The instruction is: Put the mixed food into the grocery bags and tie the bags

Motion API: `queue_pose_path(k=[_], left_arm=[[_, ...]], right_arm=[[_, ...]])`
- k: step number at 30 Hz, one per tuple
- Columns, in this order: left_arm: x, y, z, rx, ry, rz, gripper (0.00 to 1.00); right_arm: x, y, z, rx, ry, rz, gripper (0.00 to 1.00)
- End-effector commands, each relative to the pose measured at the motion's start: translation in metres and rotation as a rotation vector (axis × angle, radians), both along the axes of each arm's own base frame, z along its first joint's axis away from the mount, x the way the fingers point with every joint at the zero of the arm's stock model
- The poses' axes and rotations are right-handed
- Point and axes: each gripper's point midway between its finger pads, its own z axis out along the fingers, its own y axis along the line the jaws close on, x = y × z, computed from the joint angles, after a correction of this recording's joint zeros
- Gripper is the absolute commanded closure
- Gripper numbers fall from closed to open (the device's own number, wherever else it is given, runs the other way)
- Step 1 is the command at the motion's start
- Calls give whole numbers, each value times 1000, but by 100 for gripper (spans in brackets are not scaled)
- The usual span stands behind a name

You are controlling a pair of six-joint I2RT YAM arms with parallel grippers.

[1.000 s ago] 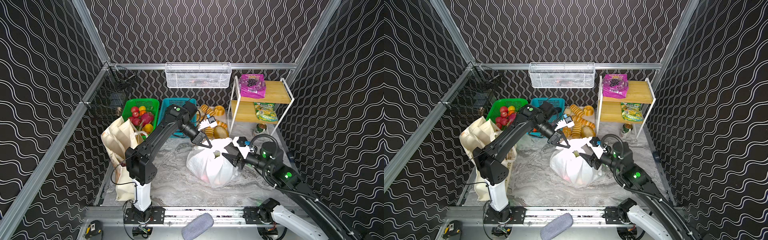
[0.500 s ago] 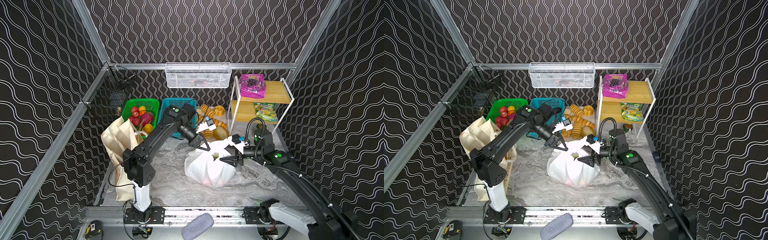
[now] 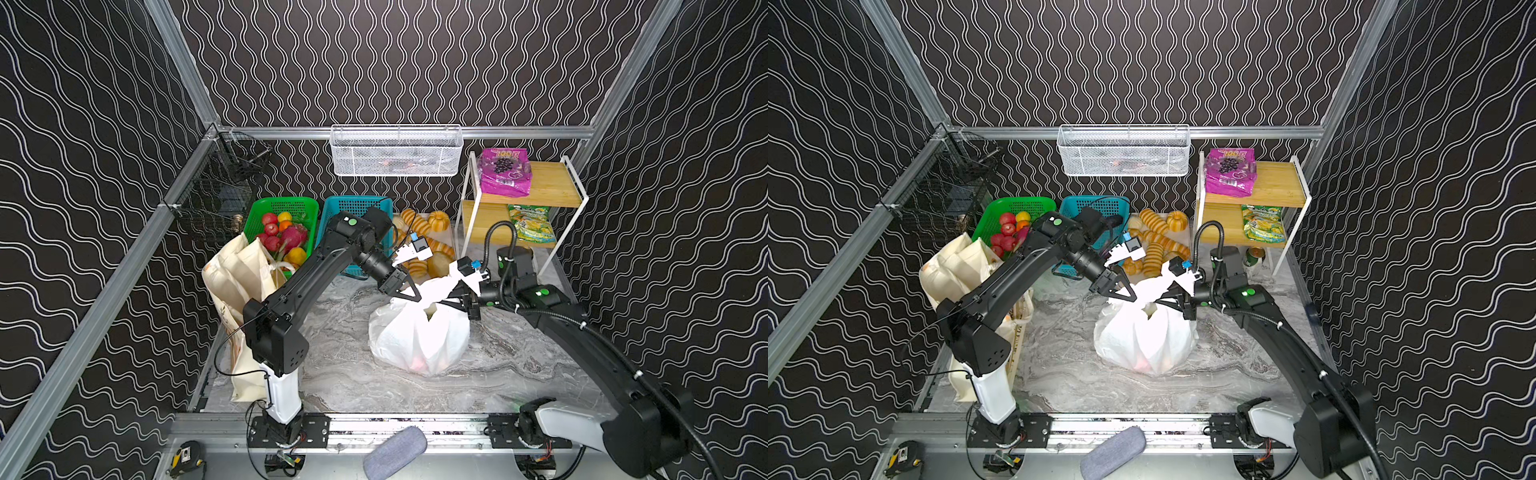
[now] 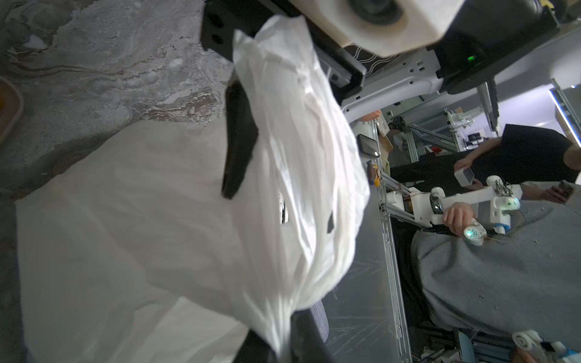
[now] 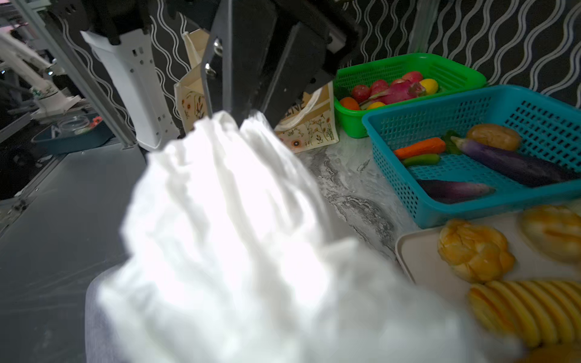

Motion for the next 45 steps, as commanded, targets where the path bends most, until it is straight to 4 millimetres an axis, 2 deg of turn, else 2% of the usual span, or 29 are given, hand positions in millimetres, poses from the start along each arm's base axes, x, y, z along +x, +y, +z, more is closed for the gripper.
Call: queue_pose_path(k=[1, 2, 5, 7, 10, 11, 13, 15, 17, 18, 22, 25, 30, 32, 36, 37, 38, 39, 40, 42, 45], left_arm=[[16, -2, -4, 26, -31, 91, 81], [20, -2, -5, 35, -40, 117, 76], [25, -5, 0, 14, -48, 154, 74], [28, -10, 5, -22, -42, 178, 65], [25, -16, 14, -66, -43, 177, 62], [23, -17, 15, -73, -37, 172, 70], [21, -16, 15, -63, -37, 164, 77], [23, -13, 7, -10, -32, 180, 94], [27, -10, 1, 39, -36, 194, 95], [28, -9, 1, 47, -39, 202, 99], [39, -11, 10, 30, -79, 245, 100], [42, -17, 26, -14, -108, 230, 100], [44, -22, 41, -44, -125, 190, 100], [42, -23, 36, -39, -105, 173, 100], [30, -15, 8, 44, -14, 135, 100], [25, -13, 3, 58, 11, 126, 100], [22, -12, -1, 65, 32, 119, 100], [20, -12, -3, 69, 44, 118, 100], [19, -11, -6, 72, 56, 125, 100], [18, -11, -8, 71, 64, 125, 100], [18, -12, -7, 61, 62, 122, 100]], right_arm=[[21, -9, 18, 57, -13, -195, 100], [22, -12, 24, 76, -14, -238, 100], [21, -19, 33, 99, -12, -304, 100], [22, -22, 37, 114, 18, -338, 100], [19, -22, 40, 119, 48, -351, 100], [18, -22, 39, 119, 58, -359, 100], [15, -21, 38, 114, 66, -351, 100], [12, -20, 38, 108, 68, -348, 100], [9, -22, 40, 97, 64, -356, 100], [7, -23, 41, 96, 60, -360, 100], [-5, -28, 51, 84, 22, -380, 100], [-15, -31, 56, 86, -2, -378, 100], [-23, -32, 45, 31, 14, -384, 100], [-29, -25, 36, 6, 23, -356, 100], [-7, -33, 24, -39, -2, -467, 100], [4, -40, 23, -50, -13, -537, 97], [12, -45, 22, -63, -33, -584, 88], [14, -47, 22, -72, -53, -592, 79], [15, -46, 24, -76, -78, -584, 76], [9, -41, 35, -66, -109, -527, 70], [-21, -25, 56, -22, -161, -336, 47]])
